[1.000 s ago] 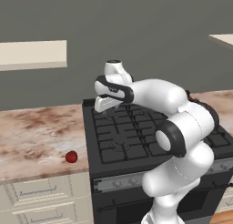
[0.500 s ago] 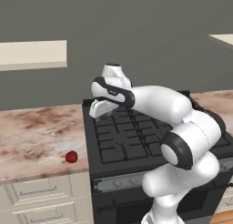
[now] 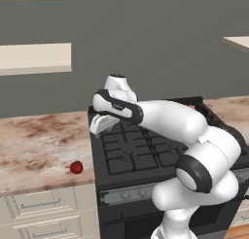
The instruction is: Place the pan on the rear right burner on the stove. Then place the tomato and the onion in the pan and turn on the rear right burner.
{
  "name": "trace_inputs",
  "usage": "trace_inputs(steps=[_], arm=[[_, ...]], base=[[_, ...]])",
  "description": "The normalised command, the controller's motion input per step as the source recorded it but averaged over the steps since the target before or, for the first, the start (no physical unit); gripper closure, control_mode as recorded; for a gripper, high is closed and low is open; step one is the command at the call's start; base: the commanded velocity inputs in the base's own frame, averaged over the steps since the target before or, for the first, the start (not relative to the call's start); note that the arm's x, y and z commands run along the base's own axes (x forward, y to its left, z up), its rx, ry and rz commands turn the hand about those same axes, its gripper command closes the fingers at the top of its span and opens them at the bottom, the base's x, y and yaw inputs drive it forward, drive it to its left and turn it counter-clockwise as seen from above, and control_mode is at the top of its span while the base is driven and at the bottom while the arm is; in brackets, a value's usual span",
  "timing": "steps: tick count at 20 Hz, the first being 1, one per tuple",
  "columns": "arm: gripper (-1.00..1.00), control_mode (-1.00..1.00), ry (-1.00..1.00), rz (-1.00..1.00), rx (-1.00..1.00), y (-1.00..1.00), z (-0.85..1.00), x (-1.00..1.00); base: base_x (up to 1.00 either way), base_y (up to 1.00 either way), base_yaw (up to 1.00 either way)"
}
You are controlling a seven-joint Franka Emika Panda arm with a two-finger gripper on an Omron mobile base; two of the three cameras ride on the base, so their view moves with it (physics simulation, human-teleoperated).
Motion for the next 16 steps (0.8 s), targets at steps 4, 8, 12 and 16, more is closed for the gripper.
trace_inputs(steps=[4,8,12,16], arm=[[-1.0,-1.0,0.12,0.01,0.0,0.38,0.0,0.0],[-1.0,-1.0,0.1,0.03,0.0,0.44,0.0,0.0],[-1.0,-1.0,0.07,0.02,0.0,0.5,0.0,0.0],[-1.0,-1.0,0.0,0.0,-0.07,0.41,-0.05,0.0]], base=[[0.0,0.0,0.0],[0.0,0.0,0.0],[0.0,0.0,0.0],[0.0,0.0,0.0]])
